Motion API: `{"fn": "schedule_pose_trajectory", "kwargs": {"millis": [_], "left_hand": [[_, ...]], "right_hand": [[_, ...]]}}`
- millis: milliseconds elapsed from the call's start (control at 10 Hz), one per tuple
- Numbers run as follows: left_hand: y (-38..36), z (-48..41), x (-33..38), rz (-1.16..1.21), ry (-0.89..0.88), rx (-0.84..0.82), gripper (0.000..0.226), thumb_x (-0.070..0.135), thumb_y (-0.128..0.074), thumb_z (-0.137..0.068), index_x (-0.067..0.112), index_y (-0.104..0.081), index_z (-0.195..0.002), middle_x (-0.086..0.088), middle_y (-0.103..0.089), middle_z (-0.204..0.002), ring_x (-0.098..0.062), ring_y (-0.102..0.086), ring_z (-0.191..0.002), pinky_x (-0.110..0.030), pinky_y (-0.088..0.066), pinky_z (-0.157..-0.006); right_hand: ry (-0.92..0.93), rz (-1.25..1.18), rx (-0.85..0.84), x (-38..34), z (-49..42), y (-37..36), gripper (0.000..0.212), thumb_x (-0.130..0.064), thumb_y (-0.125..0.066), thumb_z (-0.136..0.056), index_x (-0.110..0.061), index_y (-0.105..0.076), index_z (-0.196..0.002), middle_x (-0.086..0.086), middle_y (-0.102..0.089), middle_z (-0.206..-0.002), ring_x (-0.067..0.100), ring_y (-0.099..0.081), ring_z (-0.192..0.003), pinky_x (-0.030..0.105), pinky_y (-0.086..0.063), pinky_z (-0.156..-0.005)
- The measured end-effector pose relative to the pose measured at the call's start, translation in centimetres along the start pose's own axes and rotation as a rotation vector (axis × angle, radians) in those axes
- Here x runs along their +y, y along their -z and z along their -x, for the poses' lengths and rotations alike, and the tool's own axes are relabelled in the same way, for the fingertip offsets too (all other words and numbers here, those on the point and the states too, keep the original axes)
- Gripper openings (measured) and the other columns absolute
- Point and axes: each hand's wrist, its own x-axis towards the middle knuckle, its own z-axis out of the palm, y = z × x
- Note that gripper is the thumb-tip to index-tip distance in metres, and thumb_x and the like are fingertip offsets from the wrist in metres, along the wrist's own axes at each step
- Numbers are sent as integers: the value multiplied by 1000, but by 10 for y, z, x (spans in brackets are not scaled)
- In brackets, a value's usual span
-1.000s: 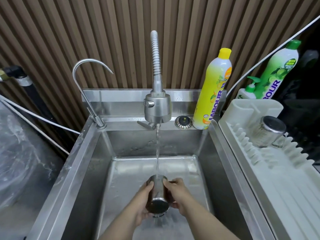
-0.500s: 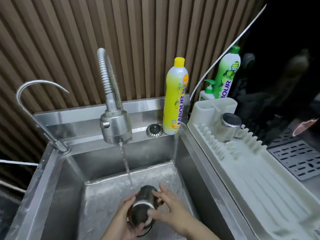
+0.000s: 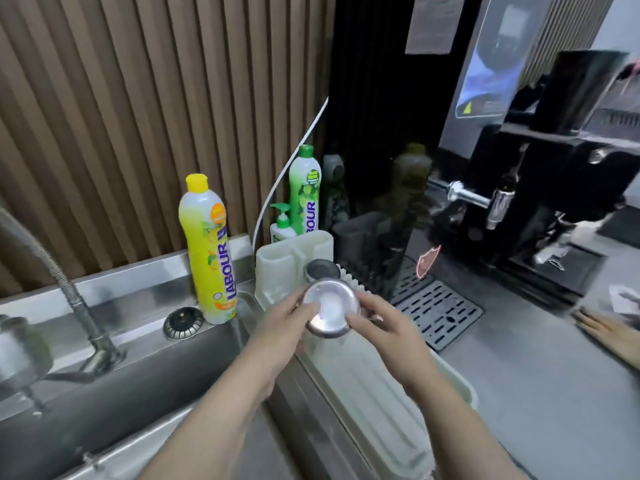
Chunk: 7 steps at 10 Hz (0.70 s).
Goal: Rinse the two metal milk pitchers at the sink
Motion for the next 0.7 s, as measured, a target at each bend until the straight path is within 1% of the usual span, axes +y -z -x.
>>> {"fn": "schedule_pose_trajectory", "kwargs": {"millis": [100, 200, 300, 400, 500, 600, 700], "left_hand": [[-26, -34, 4, -19, 53, 64, 13, 37, -65, -85, 27, -70, -93, 3, -70, -94, -14, -64, -85, -33, -55, -78], [-47, -62, -7, -61, 122, 136, 19, 31, -71, -82, 13, -67, -75, -6, -62, -72, -19, -54, -62, -35, -53, -72], [-53, -75, -23, -118, 189, 191, 21, 27, -71, -81, 7, -65, -77, -14, -63, -74, -24, -57, -63, -35, -56, -72], [-58, -88, -37, -202, 195, 236, 23, 31, -70, -82, 10, -63, -75, -21, -70, -87, -33, -70, -81, -45, -59, -80], [-59, -91, -37, -166, 210, 254, 23, 30, -69, -83, 15, -60, -70, -16, -67, -87, -30, -65, -76, -38, -60, -70], [-55, -86, -34, -113, 220, 230, 20, 31, -68, -85, 17, -60, -72, -13, -64, -86, -26, -62, -74, -30, -55, -57], [-38, -61, -34, -6, 216, 254, 19, 36, -62, -88, 18, -61, -82, -9, -59, -81, -20, -58, -61, -32, -58, -58]], "right_hand": [[-106, -112, 17, 13, -28, 20, 25, -39, -66, -83, -26, -71, -104, 5, -69, -97, 13, -60, -87, 26, -45, -86], [-223, -150, -2, 32, -50, 31, 21, -37, -65, -85, -20, -72, -95, -4, -64, -81, 12, -56, -79, 25, -46, -78], [-311, -152, -62, 48, -55, 28, 26, -38, -63, -86, -14, -71, -93, -7, -62, -77, 12, -56, -78, 20, -44, -70], [-338, -145, -68, 57, -58, 29, 29, -35, -60, -89, -8, -69, -95, -3, -58, -80, 7, -53, -70, 7, -43, -56], [-342, -117, -63, 51, -59, 28, 38, -31, -58, -91, 3, -63, -106, 2, -57, -89, 4, -50, -68, -1, -38, -46], [-319, -85, -39, 50, -60, 25, 34, -34, -61, -89, -7, -64, -108, 0, -63, -97, 2, -55, -77, 1, -42, -54], [-180, 242, 103, 50, -52, 20, 37, -41, -61, -87, -15, -63, -112, 2, -64, -110, 16, -58, -97, 26, -47, -83]]}}
